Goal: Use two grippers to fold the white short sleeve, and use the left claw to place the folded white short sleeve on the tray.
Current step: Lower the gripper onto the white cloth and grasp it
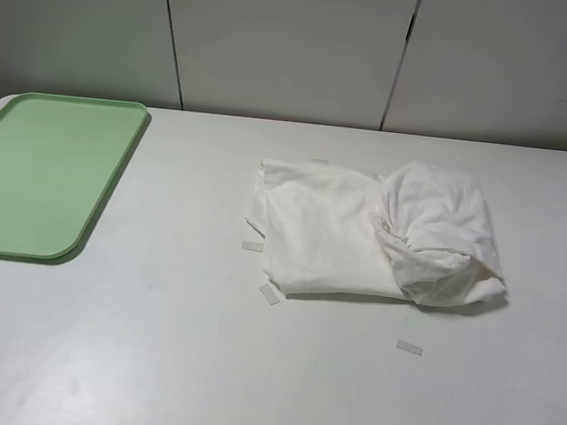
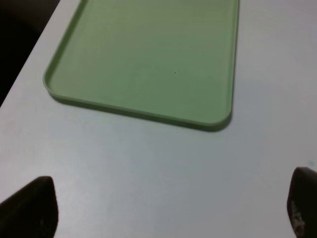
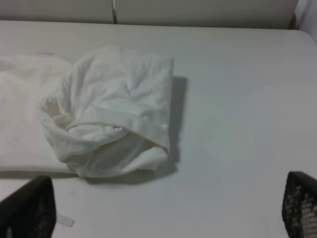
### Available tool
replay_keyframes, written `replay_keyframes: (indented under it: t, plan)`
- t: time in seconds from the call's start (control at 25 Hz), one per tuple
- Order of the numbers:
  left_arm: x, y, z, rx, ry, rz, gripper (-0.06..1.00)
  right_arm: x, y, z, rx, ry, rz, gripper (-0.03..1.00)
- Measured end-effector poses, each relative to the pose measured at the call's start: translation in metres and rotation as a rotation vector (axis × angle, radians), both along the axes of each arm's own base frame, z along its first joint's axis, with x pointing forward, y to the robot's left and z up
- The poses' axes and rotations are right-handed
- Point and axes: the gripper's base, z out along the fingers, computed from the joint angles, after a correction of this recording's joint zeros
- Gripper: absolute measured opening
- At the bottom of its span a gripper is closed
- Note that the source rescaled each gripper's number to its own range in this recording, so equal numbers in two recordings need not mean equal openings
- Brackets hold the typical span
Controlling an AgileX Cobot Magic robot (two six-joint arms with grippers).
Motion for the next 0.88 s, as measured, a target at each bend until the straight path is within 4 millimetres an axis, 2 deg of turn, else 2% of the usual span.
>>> replay_keyframes:
  t: [0.24, 0.32, 0.44, 0.64, 0.72, 0.88]
  plan:
    - [0.002, -0.002, 0.003, -0.031, 0.016, 0.002, 0.91, 0.0, 0.0, 0.0, 0.0, 0.0, 0.0, 1.0]
    - [0.009, -0.004, 0.008, -0.05, 0.058, -0.01, 0.91, 0.0, 0.0, 0.0, 0.0, 0.0, 0.0, 1.0]
    - [0.032, -0.006, 0.022, -0.06, 0.15, -0.016, 0.91, 0.0, 0.0, 0.0, 0.0, 0.0, 0.0, 1.0]
    - [0.075, -0.009, 0.043, -0.052, 0.219, -0.038, 0.9, 0.0, 0.0, 0.0, 0.0, 0.0, 0.0, 1.0]
    - [0.114, -0.015, 0.05, -0.057, 0.243, -0.099, 0.9, 0.0, 0.0, 0.0, 0.0, 0.0, 0.0, 1.0]
    - [0.182, -0.031, 0.047, -0.168, 0.283, -0.195, 0.9, 0.0, 0.0, 0.0, 0.0, 0.0, 0.0, 1.0]
